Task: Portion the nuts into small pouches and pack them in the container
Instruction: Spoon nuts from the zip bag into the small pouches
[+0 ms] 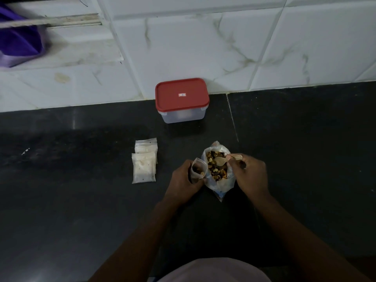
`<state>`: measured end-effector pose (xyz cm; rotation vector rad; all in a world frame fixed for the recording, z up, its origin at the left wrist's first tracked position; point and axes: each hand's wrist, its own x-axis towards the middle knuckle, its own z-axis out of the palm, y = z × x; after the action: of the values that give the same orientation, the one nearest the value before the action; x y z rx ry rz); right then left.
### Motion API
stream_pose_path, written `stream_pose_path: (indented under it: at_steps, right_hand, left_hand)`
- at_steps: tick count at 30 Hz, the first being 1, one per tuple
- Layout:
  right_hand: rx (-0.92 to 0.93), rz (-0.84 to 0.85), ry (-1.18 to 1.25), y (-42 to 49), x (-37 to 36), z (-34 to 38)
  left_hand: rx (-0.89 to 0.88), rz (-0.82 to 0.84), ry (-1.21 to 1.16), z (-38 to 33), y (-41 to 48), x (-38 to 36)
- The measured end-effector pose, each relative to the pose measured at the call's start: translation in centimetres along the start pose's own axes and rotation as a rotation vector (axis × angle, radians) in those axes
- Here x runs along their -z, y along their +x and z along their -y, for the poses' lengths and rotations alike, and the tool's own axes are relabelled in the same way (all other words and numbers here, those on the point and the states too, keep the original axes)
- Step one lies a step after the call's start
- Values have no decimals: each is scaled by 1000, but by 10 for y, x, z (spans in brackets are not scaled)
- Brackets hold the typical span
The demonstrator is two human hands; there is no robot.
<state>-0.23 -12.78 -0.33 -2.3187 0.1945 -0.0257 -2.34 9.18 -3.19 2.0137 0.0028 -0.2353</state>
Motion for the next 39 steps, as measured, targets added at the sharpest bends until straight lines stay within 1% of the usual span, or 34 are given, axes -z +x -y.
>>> stream_pose_path:
  at_steps: [2, 5, 8, 13, 16, 19, 23, 30, 33, 39]
  right_hand:
    - [-58, -2, 67, 2, 0, 0]
    - [-196, 75, 239, 5, -2, 7]
    - [-297, 123, 315, 7, -3, 10]
    - [-460, 99, 558, 8, 1, 11]
    - [-541, 94, 594, 9, 4, 8]
    - [-586, 72, 640, 10, 8, 3]
    - [-580, 59, 691, 12, 12, 2]
    - [-453, 130, 790, 12, 21, 25]
    - [-379, 171, 789, 8, 18, 35]
    - [-203, 233, 655, -5, 13, 41]
  left_hand:
    - [-1, 5, 0, 1, 0, 0]
    - [-11, -4, 6, 1, 0, -1]
    - [-18, -2, -7, 2, -1, -1]
    - [-12, -13, -13, 0, -1, -1]
    - [-5, -5, -18, -1, -2, 0]
    - [-23, -12, -37, -1, -4, 1]
    - [-35, -3, -62, -4, -6, 2]
    - [-72, -34, -107, -10, -11, 3]
    - [-57, -27, -114, -10, -11, 3]
    - [-64, -46, -116, -11, -12, 2]
